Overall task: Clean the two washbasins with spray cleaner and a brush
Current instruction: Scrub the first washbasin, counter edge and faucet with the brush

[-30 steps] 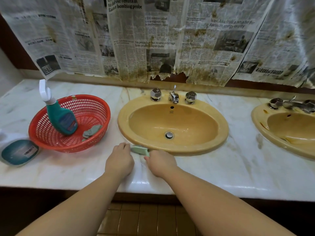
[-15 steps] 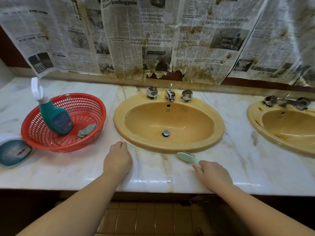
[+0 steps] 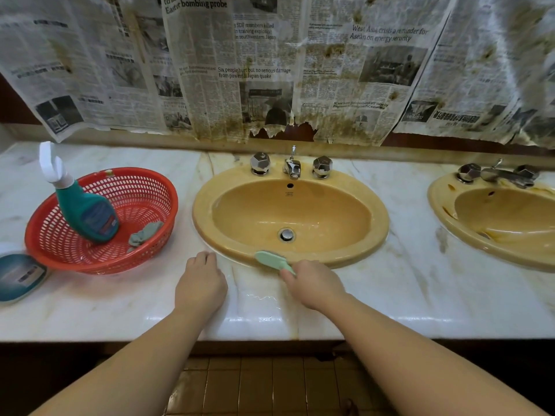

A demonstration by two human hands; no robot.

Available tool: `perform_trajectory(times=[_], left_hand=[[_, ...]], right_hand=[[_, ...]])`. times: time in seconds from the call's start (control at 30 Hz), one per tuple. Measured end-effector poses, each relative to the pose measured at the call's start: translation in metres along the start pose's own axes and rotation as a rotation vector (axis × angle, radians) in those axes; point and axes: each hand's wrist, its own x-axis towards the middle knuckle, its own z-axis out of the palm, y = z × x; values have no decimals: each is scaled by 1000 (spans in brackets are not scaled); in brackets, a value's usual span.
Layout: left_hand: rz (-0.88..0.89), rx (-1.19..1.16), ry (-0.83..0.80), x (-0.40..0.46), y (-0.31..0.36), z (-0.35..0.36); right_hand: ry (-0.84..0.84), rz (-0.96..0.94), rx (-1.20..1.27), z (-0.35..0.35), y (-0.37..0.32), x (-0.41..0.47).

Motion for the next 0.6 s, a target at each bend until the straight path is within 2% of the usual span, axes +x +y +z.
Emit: perform_trajectory(times=[0.2, 0.3, 0.43, 0.6], left_hand=[[-19, 1, 7, 0, 1, 0], [-18, -1, 17, 0, 1, 1], [-37, 2, -1, 2, 3, -1], [-36, -12, -41, 4, -4, -6]], right_hand=[[9, 149, 22, -30, 101, -26], [2, 129, -107, -36, 119, -33], [-68, 33, -164, -28, 92, -30], [-175, -115, -93, 5, 5, -10]])
